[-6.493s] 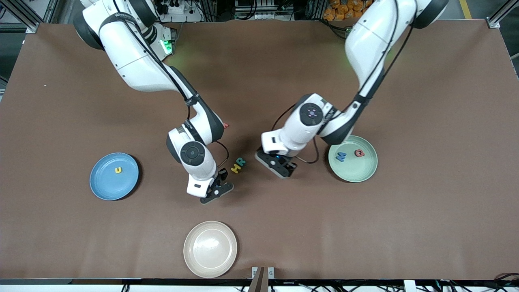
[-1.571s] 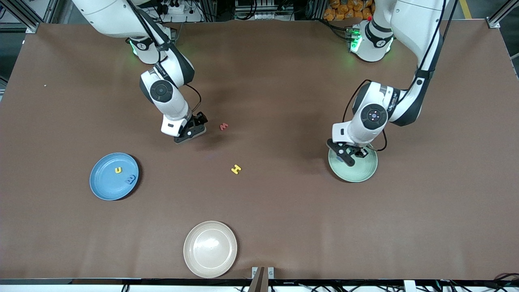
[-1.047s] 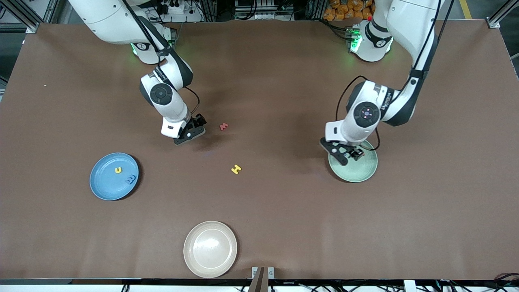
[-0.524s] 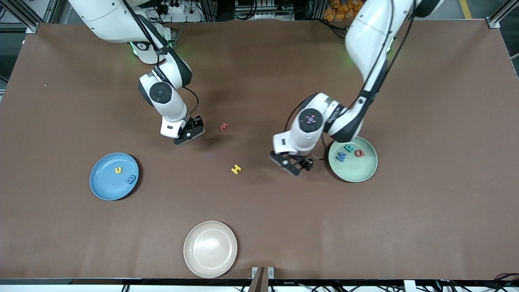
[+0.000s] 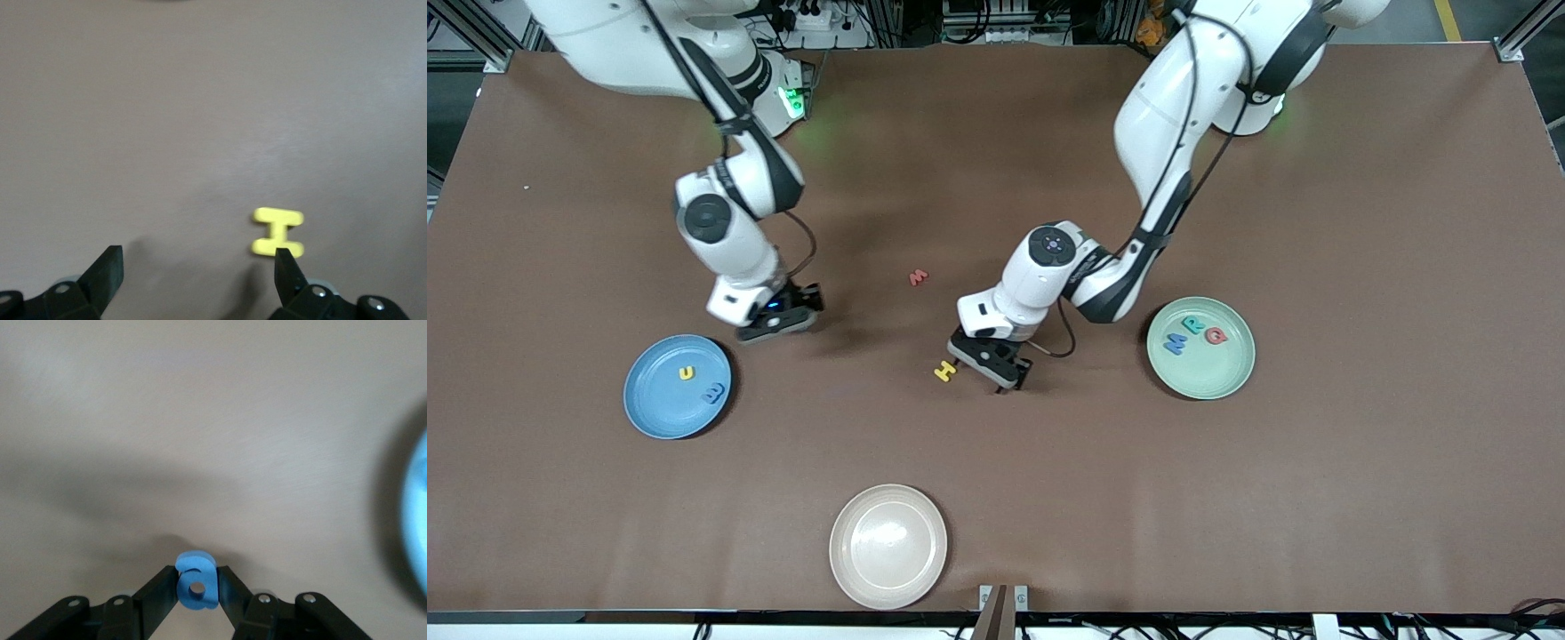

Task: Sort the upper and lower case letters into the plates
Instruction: 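Place the a on the blue plate while the left gripper reaches the H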

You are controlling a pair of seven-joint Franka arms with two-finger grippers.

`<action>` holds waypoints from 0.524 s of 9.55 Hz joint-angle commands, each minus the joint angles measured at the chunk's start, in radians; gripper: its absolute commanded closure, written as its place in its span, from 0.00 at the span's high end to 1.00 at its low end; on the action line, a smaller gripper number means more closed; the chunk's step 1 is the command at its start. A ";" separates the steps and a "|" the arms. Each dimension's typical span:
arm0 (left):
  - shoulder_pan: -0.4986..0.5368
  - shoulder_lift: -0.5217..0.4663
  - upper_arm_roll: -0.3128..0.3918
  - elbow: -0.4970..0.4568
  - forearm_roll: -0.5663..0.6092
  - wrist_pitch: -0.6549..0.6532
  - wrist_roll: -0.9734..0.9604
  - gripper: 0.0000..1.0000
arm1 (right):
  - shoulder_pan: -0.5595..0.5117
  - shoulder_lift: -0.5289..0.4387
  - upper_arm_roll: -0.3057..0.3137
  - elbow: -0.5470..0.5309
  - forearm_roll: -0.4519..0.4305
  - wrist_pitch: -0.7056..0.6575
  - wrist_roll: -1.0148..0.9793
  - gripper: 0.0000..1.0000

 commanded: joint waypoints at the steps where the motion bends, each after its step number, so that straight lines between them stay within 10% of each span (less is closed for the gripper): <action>1: -0.119 0.042 0.120 0.069 -0.017 0.022 -0.094 1.00 | -0.078 -0.053 0.006 0.044 -0.030 -0.087 -0.022 0.00; 5: -0.213 0.055 0.219 0.092 -0.017 0.024 -0.111 0.87 | -0.306 -0.010 0.008 0.139 -0.029 -0.164 -0.315 0.06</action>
